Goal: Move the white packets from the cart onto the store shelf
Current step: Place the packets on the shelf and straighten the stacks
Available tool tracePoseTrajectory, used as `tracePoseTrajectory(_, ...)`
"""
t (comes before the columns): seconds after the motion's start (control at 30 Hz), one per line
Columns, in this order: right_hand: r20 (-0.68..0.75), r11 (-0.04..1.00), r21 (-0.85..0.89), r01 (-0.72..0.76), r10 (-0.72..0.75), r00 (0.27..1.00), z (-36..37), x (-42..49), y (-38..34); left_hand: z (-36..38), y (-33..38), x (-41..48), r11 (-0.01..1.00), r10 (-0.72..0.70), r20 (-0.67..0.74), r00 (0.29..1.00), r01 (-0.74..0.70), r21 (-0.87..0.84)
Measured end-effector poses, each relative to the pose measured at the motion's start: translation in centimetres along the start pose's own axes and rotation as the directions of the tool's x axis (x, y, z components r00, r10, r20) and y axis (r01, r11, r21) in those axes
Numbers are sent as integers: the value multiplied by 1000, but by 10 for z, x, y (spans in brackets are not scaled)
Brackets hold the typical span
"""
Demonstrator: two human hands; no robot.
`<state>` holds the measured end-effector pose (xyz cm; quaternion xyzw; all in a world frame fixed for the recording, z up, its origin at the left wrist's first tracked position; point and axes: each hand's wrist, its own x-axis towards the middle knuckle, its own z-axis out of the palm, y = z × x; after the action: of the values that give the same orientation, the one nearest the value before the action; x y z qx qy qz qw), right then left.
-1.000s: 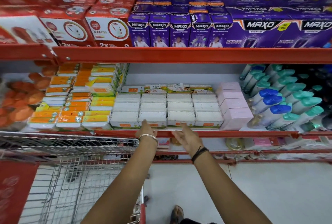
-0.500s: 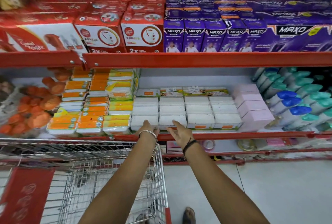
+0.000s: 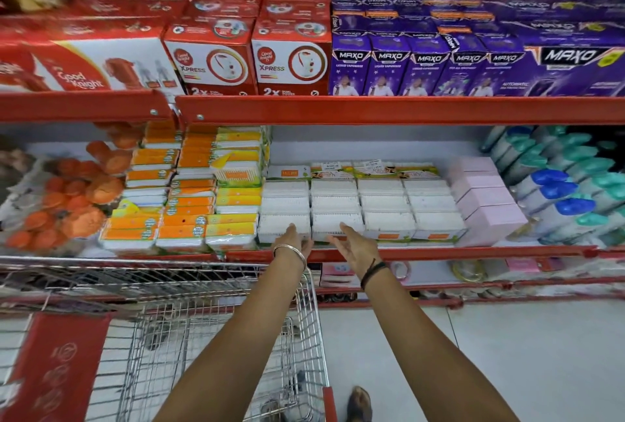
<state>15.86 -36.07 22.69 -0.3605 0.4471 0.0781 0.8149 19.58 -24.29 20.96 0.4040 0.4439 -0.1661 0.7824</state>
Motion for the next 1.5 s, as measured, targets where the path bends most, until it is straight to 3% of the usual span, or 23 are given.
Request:
tracePoseTrajectory(0.1,-25,936,-331,118,-134,991,-8,-4,1,-9,-2,-19,984,-65,134,989,41,174)
tracePoseTrajectory(0.17,18,718,-597,359,-435,900,-17,-9,1,-15,1,-28,924,-23,199,980,-55,379)
tracePoseTrajectory(0.2,89,520,-709,476,-604,792,-23,-12,-1,-17,4,-32,848,81,216,973,-181,498)
tracePoseTrajectory(0.23,176,298,-784,544,-734,656,-28,-13,-5,-19,8,-31,713,244,254,936,-350,607)
tracePoseTrajectory(0.27,271,100,-813,574,-807,525,-32,-13,-10,-21,13,-27,505,420,335,843,-524,686)
tracePoseTrajectory(0.3,366,-59,-807,587,-831,420,-33,-10,-16,-22,18,-24,265,553,450,701,-660,703)
tracePoseTrajectory(0.33,458,-181,-788,588,-811,364,-32,-4,-22,-23,23,-22,31,611,569,550,-735,677)
tracePoseTrajectory(0.37,538,-272,-773,573,-761,363,-31,3,-27,-23,27,-18,-179,608,668,430,-745,642)
tracePoseTrajectory(0.4,594,-340,-765,547,-700,396,-29,11,-31,-23,30,-10,-327,571,734,367,-719,613)
tracePoseTrajectory(0.43,629,-399,-763,508,-638,444,-28,20,-34,-21,32,-4,-426,533,767,357,-670,608)
tracePoseTrajectory(0.5,659,-491,-752,441,-545,518,-27,35,-36,-17,33,9,-538,451,788,420,-577,615)
tracePoseTrajectory(0.57,678,-573,-724,383,-495,543,-27,47,-34,-16,31,20,-629,378,808,452,-516,582)
tracePoseTrajectory(0.67,676,-622,-714,321,-495,546,-28,57,-29,-15,25,29,-708,348,826,443,-454,541)
tracePoseTrajectory(1.13,673,-594,-722,355,-482,561,-27,53,-32,-9,22,27,-756,390,786,479,-320,570)
tracePoseTrajectory(1.23,678,-521,-733,437,-499,540,-41,42,-43,-7,18,19,-749,386,794,470,-342,567)
tracePoseTrajectory(1.33,631,-472,-775,419,-581,513,-72,35,-65,4,4,5,-756,363,827,430,-384,531)
tracePoseTrajectory(1.5,592,-517,-799,308,-585,554,-104,45,-91,42,-34,-1,-759,244,887,391,-493,426)
